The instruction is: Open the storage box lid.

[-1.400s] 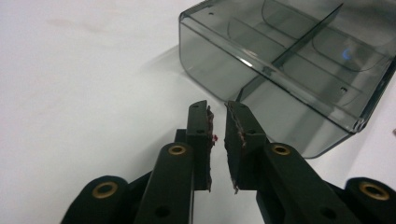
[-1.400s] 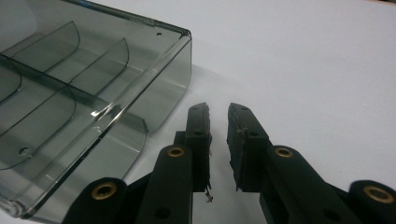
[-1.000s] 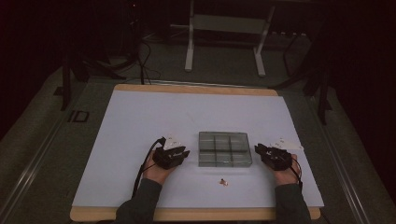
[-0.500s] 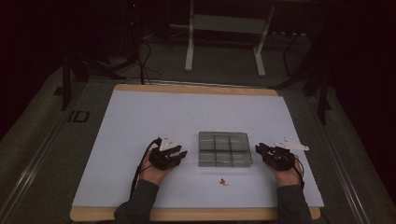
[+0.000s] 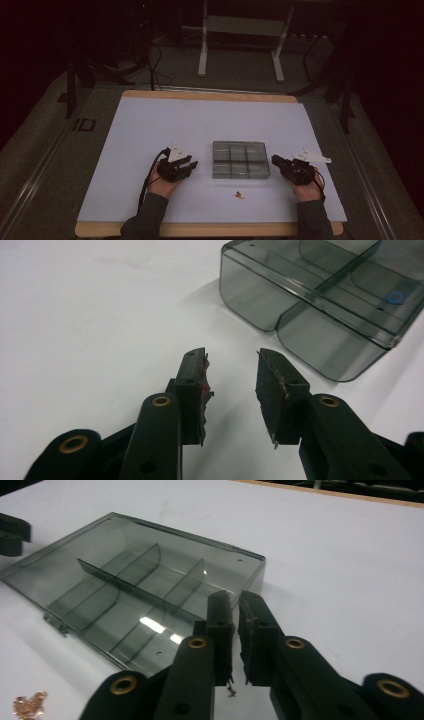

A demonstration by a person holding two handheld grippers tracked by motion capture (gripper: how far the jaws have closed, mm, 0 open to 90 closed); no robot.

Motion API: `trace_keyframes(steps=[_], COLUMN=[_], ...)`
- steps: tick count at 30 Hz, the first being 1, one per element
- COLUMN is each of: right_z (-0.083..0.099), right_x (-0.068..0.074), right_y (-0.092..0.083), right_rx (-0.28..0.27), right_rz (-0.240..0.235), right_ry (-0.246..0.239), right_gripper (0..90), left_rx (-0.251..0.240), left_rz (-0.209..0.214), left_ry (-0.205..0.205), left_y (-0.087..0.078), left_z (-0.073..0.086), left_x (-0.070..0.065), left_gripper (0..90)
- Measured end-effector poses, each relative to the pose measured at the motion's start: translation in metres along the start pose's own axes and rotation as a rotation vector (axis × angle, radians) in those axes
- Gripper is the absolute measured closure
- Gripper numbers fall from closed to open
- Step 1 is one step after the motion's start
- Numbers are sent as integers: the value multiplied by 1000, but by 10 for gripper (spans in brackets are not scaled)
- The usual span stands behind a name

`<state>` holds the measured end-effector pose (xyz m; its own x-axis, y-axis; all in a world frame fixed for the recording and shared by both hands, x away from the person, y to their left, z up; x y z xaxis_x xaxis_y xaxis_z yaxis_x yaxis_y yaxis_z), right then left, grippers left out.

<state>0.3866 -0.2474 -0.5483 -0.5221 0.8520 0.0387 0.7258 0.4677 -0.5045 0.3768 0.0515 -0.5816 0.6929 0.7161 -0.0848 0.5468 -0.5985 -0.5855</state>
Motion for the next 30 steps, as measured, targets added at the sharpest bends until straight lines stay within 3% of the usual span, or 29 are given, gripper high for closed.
trace_keyframes(steps=[6,30], right_z=[-2,-2], right_x=[7,46], right_y=[-2,-5], right_rx=[-8,-10], right_rz=[-17,-116], right_ry=[1,-19], right_gripper=[900,900], left_rx=[-2,7], left_rz=[1,16], left_ry=[-15,-5], left_y=[2,5], left_z=[1,-1], left_x=[3,-3], left_gripper=[638,624])
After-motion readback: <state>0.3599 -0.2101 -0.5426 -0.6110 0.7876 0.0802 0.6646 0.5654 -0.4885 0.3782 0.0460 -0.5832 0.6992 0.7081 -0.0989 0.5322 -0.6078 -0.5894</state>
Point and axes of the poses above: each handheld gripper's, and its own axes: y roughly forward along the jaws, z roughly out of its underside, x roughly to its left, the point moved 10 cm from there along y, roughly forward along the jaws, and after that the axes turned 4 degrees about z, right-handed, at the moved point
